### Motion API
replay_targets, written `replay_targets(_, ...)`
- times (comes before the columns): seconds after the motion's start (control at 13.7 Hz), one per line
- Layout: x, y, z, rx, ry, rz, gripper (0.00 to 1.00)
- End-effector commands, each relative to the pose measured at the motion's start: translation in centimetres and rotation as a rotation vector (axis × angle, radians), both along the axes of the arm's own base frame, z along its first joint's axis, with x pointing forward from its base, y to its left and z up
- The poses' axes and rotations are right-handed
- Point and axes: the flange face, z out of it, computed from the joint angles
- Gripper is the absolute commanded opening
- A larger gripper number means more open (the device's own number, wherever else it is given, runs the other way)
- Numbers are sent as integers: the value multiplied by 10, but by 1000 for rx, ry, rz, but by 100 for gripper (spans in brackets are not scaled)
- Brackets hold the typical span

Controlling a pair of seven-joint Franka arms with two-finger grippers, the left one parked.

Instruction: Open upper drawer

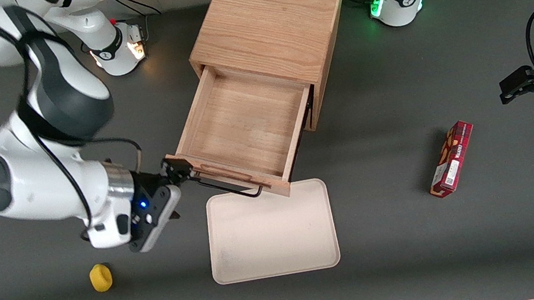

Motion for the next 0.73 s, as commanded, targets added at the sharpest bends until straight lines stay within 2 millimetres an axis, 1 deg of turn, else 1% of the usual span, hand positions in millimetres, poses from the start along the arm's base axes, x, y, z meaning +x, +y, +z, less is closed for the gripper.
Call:
replay_targets(0.0, -43, -5, 54, -115, 82, -269, 100)
replay_targets(0.07, -54, -12, 69, -185, 88, -369, 100)
replay_targets(0.15, -65, -19, 85, -236, 80, -431, 100)
replay_targets(0.22, -74, -28, 97, -259, 93, -461, 100)
replay_targets(0.29, -85, -46, 108, -301, 122, -476, 100)
replay_targets(0.36, -98, -73, 125, -358, 145, -513, 100)
replay_targets(0.44, -106, -102, 134, -393, 165, -565, 100)
replay_targets(0.51, -117, -123, 138, -422, 192, -625, 100)
replay_targets(0.66, -144, -151, 119, -466, 237, -704, 100)
